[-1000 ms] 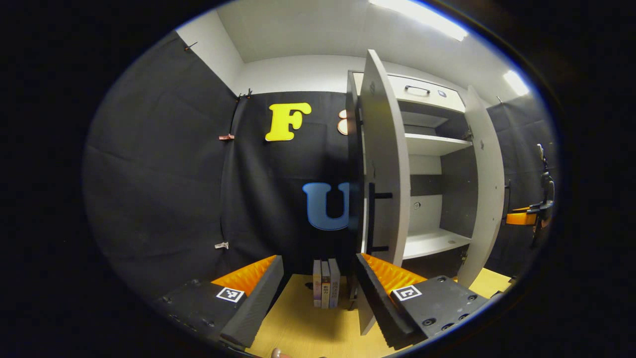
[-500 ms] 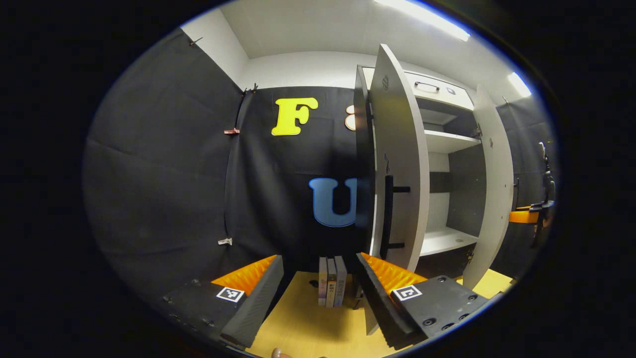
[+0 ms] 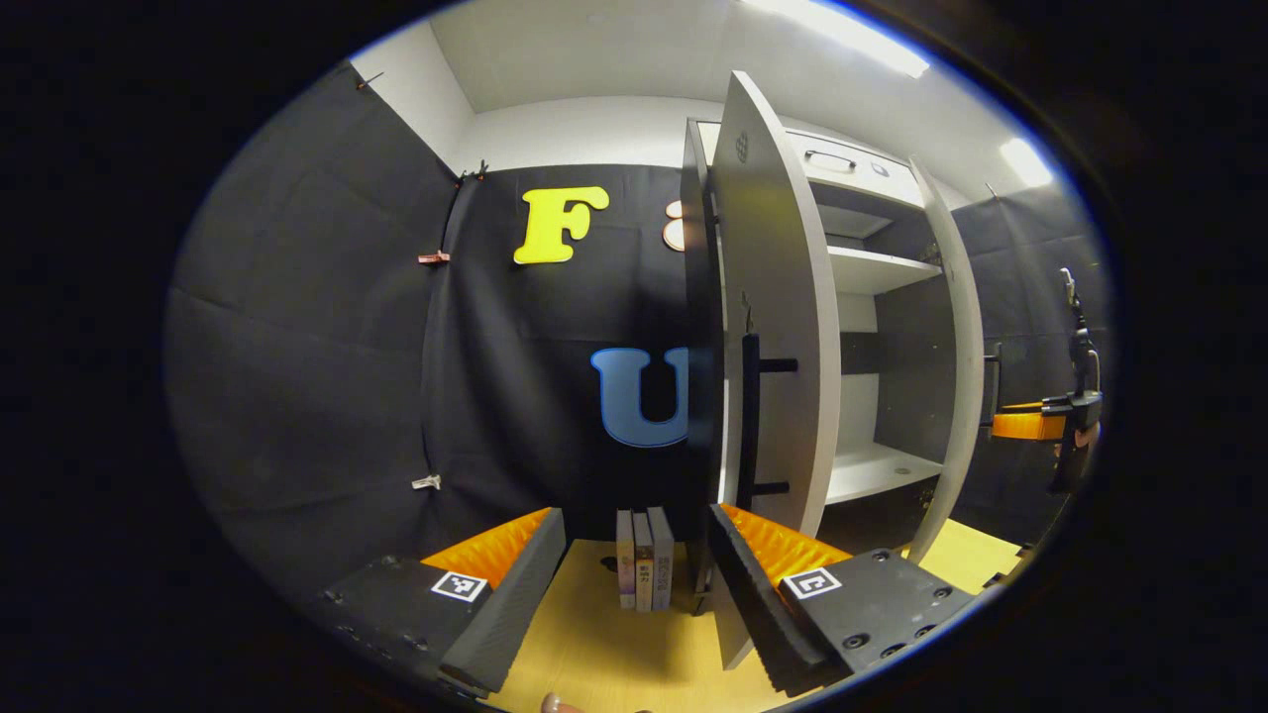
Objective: Grasp the bottle in the cabinet with the left hand and place it on the coaster, then close the right door with the right hand and the left door with the left hand.
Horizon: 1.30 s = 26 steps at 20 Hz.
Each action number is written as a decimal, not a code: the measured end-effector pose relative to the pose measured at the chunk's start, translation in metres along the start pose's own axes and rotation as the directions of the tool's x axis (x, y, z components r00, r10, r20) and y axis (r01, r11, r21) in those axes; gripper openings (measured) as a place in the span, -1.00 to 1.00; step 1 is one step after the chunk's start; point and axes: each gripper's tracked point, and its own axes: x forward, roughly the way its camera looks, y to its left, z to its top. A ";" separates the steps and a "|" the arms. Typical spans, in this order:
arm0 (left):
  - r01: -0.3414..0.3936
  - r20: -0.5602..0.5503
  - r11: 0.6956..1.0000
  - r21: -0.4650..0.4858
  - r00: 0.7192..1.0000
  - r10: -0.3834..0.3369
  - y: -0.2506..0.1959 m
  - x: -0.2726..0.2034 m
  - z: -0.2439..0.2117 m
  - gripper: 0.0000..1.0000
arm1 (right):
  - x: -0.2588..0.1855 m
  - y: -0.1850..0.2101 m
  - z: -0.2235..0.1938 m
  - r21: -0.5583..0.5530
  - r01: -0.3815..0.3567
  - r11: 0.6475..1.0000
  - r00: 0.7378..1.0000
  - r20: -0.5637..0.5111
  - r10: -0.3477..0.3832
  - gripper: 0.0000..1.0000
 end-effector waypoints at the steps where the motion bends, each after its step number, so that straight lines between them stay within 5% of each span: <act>1: 0.015 0.001 1.000 -0.006 1.000 -0.015 -0.005 0.004 0.000 0.86 | -0.004 -0.007 -0.001 0.005 0.016 1.000 1.000 -0.003 -0.016 0.95; 12: 0.123 0.022 0.992 -0.010 0.992 -0.123 -0.050 0.035 -0.001 0.80 | -0.035 -0.052 0.002 0.015 0.118 0.993 0.993 0.000 -0.118 0.96; 19: 0.165 0.018 0.986 -0.014 0.986 -0.165 -0.068 0.039 0.000 0.78 | -0.036 -0.061 -0.002 -0.003 0.118 0.993 0.993 -0.020 -0.118 0.96; 26: 0.272 0.026 0.962 -0.013 0.962 -0.271 -0.131 0.049 0.001 0.78 | -0.041 -0.077 -0.004 -0.019 0.125 0.992 0.992 -0.031 -0.126 0.96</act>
